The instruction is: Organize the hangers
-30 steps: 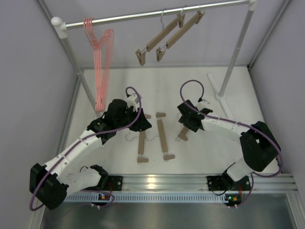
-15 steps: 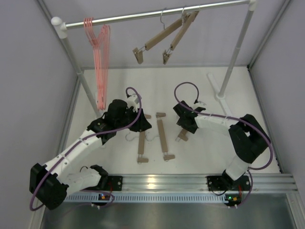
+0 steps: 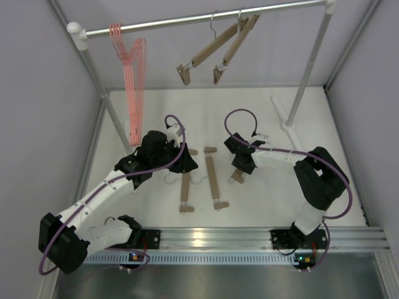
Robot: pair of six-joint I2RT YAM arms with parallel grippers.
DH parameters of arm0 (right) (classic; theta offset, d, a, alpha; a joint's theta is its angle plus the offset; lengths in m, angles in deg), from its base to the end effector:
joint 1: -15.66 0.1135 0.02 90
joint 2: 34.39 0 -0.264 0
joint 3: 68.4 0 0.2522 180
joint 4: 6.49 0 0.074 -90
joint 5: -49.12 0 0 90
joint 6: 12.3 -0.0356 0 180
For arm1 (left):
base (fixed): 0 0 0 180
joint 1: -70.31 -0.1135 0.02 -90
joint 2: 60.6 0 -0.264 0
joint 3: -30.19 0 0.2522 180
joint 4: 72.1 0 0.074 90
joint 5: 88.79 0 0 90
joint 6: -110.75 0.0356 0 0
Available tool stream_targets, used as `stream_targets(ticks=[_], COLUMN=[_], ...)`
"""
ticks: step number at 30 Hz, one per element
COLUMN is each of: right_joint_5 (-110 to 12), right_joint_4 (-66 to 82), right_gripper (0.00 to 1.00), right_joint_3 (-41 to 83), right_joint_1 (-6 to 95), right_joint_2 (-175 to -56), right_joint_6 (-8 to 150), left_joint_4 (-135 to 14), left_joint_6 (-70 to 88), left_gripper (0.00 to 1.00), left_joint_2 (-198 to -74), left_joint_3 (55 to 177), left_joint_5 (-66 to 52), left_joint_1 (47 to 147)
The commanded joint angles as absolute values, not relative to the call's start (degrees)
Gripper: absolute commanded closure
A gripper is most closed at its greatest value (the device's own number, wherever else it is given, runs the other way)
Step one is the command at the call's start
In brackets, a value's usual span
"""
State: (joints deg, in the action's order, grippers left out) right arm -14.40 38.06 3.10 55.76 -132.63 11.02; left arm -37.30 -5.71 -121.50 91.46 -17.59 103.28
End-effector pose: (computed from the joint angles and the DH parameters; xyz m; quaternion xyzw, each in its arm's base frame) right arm 0.2527 0.1921 0.1610 0.2570 0.9262 -0.0078 0.2758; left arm 0.1889 -0.1362 0.2849 0.1256 0.8671 -0.3535 0.3278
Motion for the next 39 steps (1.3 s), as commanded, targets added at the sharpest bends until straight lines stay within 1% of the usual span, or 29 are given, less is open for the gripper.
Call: stream_targets(ticks=[1,2,6,7,8,9,10,15,27,29,33,39], right_joint_5=[-14.86,-14.95,-14.86,-14.86,-14.86,-14.95,-15.30,-15.30,-20.39,-21.27,-25.39,-32.77], right_joint_4=[37.51,37.51,37.33,37.24,37.24,37.16,37.15,37.15,38.12,38.56,38.56,38.56], right_gripper=[0.60,0.60,0.67,0.78,0.84,0.99,1.00,1.00,1.00,1.00,1.00,1.00], right_joint_3=[0.47,0.03,-0.76,-0.76,-1.02,-1.02,-1.11,-3.30,-8.06,-8.06,-6.57,-0.24], right_joint_1=[56.70,56.70,56.70,56.70,56.70,56.70,56.70,56.88,56.35,55.65,53.19,47.04], right_joint_2=[-133.71,-133.80,-133.97,-134.06,-134.15,-134.15,-133.97,-128.98,-99.82,-96.81,-89.43,-85.46], right_joint_6=[9.58,9.58,9.93,10.02,10.19,10.37,10.63,12.30,16.35,16.61,17.40,19.42], left_joint_4=[-38.48,-38.56,-38.48,-38.48,-38.56,-38.56,-38.56,-38.48,-38.48,-38.48,-38.56,-38.48], left_joint_6=[-5.35,-5.44,-5.35,-5.44,-5.35,-5.35,-5.35,-5.18,-5.18,-5.18,-5.35,-5.35], left_gripper=[0.63,0.63,0.63,0.63,0.63,0.63,0.63,0.63,0.63,0.63,0.63,0.63], left_joint_2=[-121.42,-121.51,-121.51,-121.51,-121.42,-121.42,-121.42,-121.07,-121.07,-120.98,-121.24,-121.24], left_joint_3=[91.06,90.89,90.97,90.97,90.89,90.97,90.89,90.71,91.15,91.15,91.24,91.50], left_joint_5=[-18.21,-18.21,-18.21,-18.12,-17.95,-17.95,-17.95,-17.42,-17.07,-16.98,-16.98,-16.72], left_joint_1=[102.83,102.83,102.83,102.83,102.83,102.83,102.83,102.92,102.74,102.83,102.74,102.74])
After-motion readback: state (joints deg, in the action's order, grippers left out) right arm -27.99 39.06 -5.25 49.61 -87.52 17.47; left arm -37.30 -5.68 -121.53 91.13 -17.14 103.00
